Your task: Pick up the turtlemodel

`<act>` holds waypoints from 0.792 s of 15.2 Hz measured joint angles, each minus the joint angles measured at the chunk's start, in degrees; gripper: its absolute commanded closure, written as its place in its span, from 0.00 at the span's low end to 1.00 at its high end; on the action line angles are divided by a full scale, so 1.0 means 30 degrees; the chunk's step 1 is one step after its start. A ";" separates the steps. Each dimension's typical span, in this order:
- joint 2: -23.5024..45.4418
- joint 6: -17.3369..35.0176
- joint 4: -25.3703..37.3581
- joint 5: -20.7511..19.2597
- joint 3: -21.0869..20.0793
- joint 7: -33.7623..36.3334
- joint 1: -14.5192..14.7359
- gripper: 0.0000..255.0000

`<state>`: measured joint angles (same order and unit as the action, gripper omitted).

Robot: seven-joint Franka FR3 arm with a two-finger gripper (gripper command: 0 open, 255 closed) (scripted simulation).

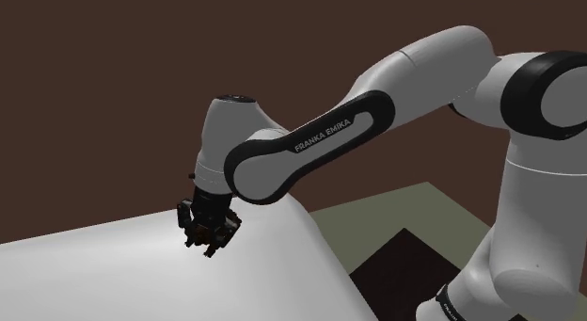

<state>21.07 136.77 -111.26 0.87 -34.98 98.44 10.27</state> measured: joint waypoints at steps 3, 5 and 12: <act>-0.0428 -0.0584 0.0209 0.0240 -0.0153 -0.0032 -0.0115 1.00; -0.0776 -0.1033 0.0351 0.0442 -0.0267 -0.0092 -0.0227 1.00; -0.1611 -0.2547 0.1146 0.0908 -0.0494 -0.0181 -0.0471 1.00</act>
